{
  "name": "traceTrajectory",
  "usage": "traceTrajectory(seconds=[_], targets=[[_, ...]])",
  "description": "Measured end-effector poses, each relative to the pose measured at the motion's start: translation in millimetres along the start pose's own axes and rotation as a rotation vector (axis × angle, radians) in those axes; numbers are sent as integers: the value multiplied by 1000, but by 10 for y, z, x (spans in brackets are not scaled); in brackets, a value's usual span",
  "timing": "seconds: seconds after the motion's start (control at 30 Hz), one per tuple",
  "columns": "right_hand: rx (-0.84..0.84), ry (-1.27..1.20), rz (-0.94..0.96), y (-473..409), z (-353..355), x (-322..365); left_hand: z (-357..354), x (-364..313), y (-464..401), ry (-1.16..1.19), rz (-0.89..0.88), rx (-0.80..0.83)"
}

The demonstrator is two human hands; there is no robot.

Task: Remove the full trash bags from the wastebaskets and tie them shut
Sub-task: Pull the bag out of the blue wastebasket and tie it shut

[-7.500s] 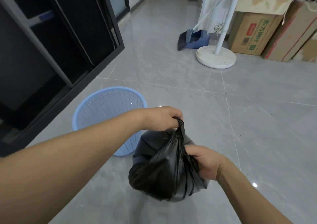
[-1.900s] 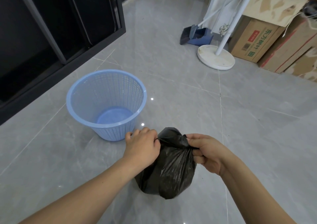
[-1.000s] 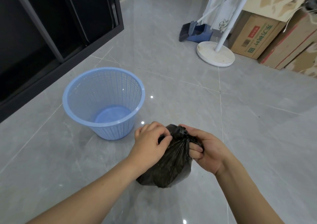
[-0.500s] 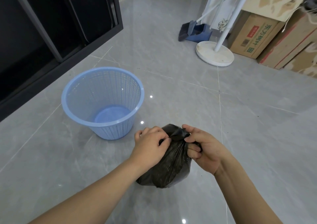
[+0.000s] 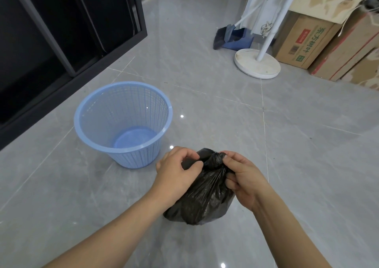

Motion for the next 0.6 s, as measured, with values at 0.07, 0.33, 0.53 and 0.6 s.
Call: traceTrajectory(seconds=[0.07,0.33,0.53,0.6], targets=[[-16,8,1,5,11,1,-28,-42,14,-56,-18,12],[-64,99,16,23,43,32,-134,-126,-35,-181,-49,17],[-119,66,16,31,58,-16,-203,65,-66,-264,111,143],[-112,85,13,32,36,-18,-199,59,-60,-213,108,160]])
Point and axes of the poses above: each hand's wrist, its own y-axis away from the middle knuckle, its own z-axis out of the back of the hand, x = y × z, the point moved 9 cm from there along -y, towards the middle knuckle, and after that the axes turned 11 degrees about x, right-handed, at the moved point
